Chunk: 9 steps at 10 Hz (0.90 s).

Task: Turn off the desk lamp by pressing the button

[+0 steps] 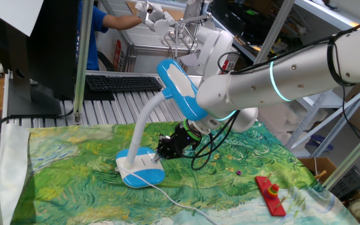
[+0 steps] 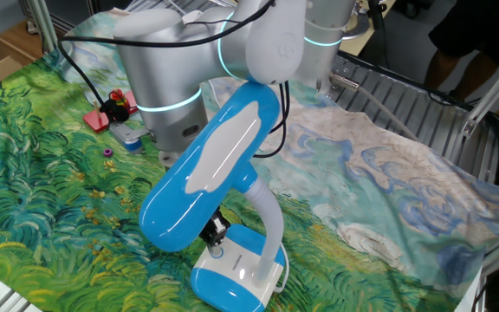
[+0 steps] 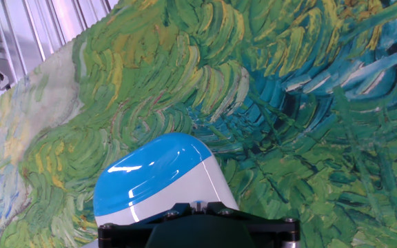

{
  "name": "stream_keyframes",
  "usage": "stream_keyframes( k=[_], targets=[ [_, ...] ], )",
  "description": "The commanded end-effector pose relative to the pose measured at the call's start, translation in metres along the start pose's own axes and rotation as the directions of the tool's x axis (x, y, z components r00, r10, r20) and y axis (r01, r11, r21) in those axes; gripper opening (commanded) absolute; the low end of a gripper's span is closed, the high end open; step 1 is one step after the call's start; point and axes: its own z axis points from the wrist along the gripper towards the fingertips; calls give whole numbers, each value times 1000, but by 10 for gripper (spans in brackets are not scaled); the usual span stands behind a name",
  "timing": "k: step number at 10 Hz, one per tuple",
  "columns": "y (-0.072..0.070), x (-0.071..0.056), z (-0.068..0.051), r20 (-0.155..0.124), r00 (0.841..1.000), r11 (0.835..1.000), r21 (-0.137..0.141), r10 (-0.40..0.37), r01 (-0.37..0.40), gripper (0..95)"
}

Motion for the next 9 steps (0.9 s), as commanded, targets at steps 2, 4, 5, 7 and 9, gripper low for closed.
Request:
stream_keyframes(
  k=[2,4,5,7,9],
  targets=[
    [0,2,6,1,1000,1000,-4,5,-5,0],
    [0,4,8,2,1000,1000,-8,6,-6,0],
    [0,4,8,4,1000,1000,-9,6,-6,0],
    [1,3,11,8,1000,1000,-8,6,-6,0],
    [0,4,12,12,1000,1000,-8,4,-4,0]
  ],
)
